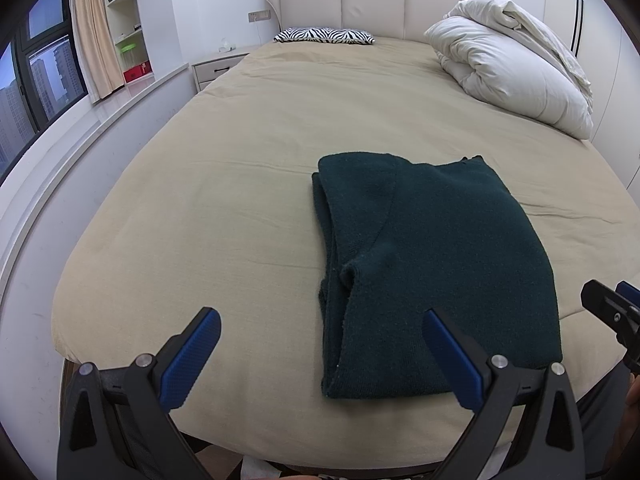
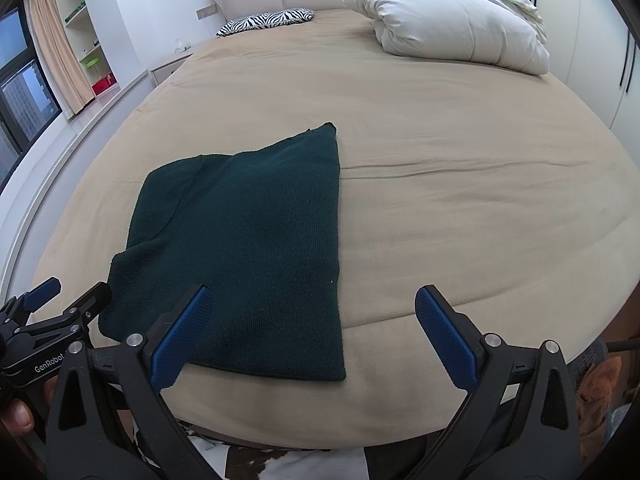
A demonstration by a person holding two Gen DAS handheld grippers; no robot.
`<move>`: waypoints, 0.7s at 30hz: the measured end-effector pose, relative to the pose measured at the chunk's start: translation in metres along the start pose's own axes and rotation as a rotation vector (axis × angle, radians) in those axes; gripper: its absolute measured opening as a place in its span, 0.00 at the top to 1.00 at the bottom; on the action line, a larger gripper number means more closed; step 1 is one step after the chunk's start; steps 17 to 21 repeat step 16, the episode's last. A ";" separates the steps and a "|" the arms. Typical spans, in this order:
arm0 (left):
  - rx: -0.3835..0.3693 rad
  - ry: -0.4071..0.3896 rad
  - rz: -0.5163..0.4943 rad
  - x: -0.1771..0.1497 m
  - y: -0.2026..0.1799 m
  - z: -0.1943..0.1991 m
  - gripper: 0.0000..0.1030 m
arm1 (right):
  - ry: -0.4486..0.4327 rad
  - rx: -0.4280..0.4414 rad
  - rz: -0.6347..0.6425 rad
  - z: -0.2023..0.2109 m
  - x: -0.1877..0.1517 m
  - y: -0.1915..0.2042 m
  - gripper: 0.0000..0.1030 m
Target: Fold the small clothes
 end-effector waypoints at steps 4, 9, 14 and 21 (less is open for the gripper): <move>0.002 -0.001 0.000 -0.001 0.000 0.000 0.00 | 0.001 0.002 -0.002 0.000 0.000 0.001 0.00; 0.003 0.001 -0.002 -0.003 0.000 0.000 0.00 | 0.004 0.002 -0.004 -0.001 -0.001 0.002 0.00; 0.001 -0.019 -0.021 -0.006 -0.002 0.003 0.00 | 0.008 0.006 -0.007 -0.002 -0.003 0.002 0.00; 0.000 -0.019 -0.023 -0.007 -0.004 0.003 0.00 | 0.009 0.007 -0.010 -0.003 -0.003 0.002 0.00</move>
Point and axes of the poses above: each gripper's, at about its wrist camera, not at the fingertips, and z roughly against the way its jaws point, y to its left, x to its top, the point moved 5 cm from there along -z, roughly the way its jaws point, and after that the axes turned 12 degrees about z, right-handed, at the moved point
